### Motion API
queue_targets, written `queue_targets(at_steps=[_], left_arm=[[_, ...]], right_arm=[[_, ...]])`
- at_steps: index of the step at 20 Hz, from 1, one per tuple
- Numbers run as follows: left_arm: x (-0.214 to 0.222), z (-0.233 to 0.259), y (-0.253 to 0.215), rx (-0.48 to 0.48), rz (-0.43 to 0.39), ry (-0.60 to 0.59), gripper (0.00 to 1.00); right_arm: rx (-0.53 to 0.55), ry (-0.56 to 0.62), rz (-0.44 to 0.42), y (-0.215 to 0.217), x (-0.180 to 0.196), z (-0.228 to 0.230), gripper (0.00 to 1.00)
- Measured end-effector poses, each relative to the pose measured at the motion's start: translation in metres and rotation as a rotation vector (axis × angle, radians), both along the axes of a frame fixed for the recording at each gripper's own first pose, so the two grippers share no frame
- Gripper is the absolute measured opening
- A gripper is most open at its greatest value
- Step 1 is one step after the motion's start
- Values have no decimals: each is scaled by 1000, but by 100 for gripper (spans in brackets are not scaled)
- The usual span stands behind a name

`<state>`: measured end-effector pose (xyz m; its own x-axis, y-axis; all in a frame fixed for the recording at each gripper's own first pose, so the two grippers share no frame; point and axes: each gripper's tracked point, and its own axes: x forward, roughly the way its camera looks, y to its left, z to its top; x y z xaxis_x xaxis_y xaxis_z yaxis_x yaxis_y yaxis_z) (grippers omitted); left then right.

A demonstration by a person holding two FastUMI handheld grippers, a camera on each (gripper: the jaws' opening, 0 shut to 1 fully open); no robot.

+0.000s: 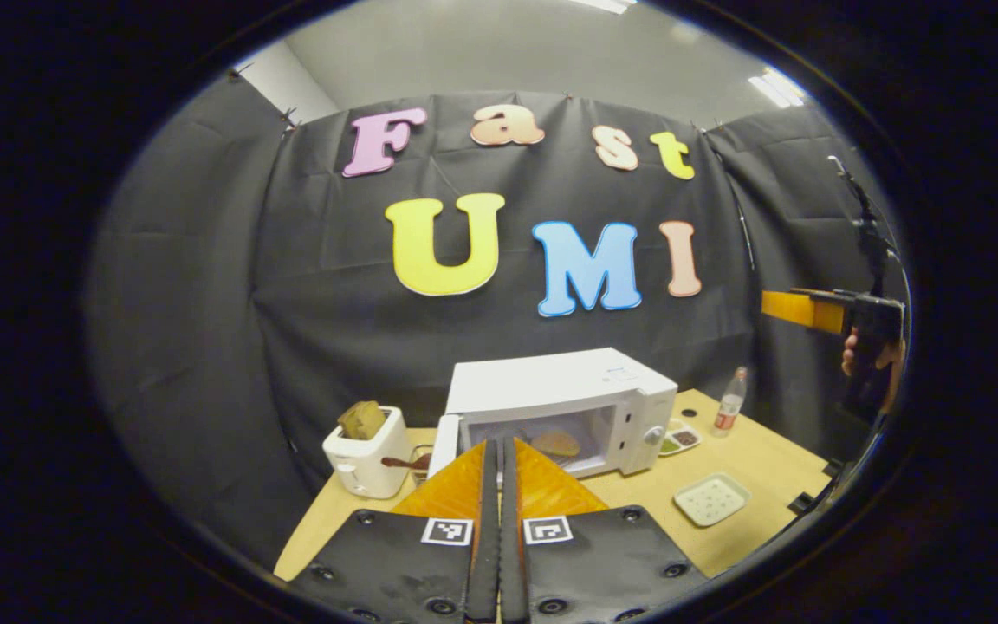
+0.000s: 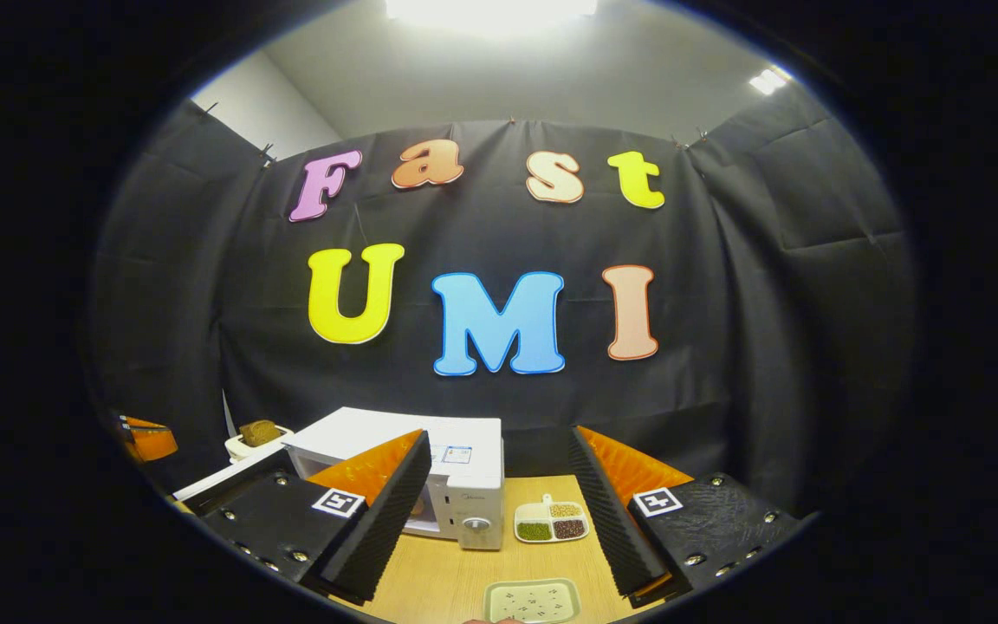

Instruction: Open the microwave oven with the left hand, put the food in, and close the microwave oven.

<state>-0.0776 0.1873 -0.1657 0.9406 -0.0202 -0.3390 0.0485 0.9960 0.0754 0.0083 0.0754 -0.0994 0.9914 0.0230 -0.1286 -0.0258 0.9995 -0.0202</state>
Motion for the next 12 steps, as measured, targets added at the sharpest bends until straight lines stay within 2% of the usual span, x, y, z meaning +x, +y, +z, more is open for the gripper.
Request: queue_targets(at_steps=[3,9,12], left_arm=[[-22,-18,41,25,67,52,8],[-65,-56,113,-2,241,116,7],[-79,-78,124,-28,265,159,8]], right_arm=[[-6,13,17,2,3,-5,97],[-1,31,42,9,5,-9,97],[-5,36,47,8,5,-13,97]])
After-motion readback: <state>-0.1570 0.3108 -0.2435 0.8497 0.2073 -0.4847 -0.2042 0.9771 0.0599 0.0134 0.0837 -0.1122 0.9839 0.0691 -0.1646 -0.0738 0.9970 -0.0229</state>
